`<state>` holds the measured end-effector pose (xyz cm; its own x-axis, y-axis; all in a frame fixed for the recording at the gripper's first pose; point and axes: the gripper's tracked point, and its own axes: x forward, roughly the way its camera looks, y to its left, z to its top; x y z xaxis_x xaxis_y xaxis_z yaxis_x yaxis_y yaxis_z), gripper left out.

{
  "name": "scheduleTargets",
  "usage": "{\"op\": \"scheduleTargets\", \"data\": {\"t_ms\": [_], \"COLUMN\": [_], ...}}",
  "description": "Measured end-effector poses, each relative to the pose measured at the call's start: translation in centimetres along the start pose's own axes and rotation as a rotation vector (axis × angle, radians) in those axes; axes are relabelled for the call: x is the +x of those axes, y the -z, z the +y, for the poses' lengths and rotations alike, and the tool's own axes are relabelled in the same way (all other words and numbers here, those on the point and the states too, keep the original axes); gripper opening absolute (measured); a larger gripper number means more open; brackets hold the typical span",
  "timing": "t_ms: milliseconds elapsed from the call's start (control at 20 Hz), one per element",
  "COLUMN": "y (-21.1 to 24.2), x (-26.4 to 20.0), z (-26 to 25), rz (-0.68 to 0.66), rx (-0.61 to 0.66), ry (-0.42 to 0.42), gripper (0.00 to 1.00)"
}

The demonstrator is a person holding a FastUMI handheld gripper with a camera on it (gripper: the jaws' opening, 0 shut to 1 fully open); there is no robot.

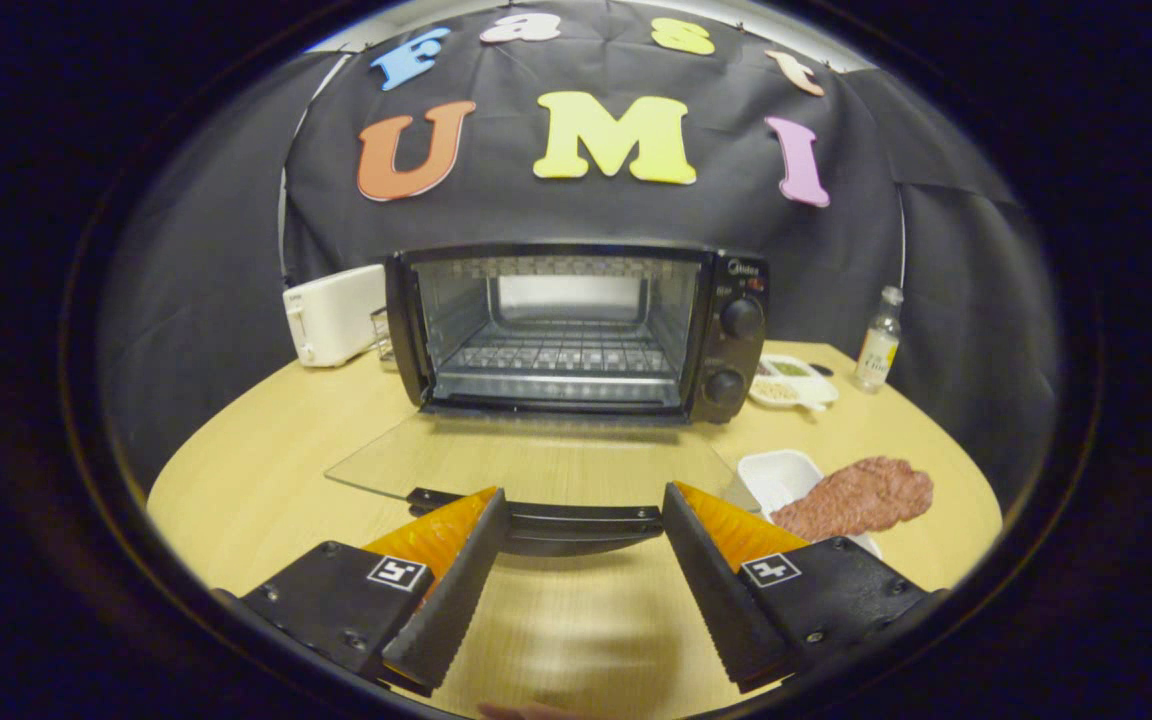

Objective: Open the toaster oven, put the food inside, and close the toaster oven door.

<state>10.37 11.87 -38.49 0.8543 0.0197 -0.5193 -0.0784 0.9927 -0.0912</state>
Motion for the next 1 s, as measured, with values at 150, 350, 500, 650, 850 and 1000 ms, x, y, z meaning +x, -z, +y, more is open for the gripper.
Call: {"op": "scheduleTargets", "data": {"t_ms": [150, 350, 500, 650, 850, 1000], "y": [1.0, 0.6, 0.4, -0.2, -2.2, -4.2], "x": [0.4, 0.4, -0.1, -1.0, -2.6, -4.1], "z": [0.1, 0.2, 0.0, -0.5, -3.1, -5.6], "rz": [0.033, 0.022, 0.020, 0.020, 0.003, -0.005], "rx": [0.028, 0.018, 0.013, 0.010, 0.029, 0.034], "ry": [-0.018, -0.041, -0.054, -0.081, -0.086, -0.105], "gripper": [0.99, 1.00, 1.00, 0.99, 1.00, 0.99]}}
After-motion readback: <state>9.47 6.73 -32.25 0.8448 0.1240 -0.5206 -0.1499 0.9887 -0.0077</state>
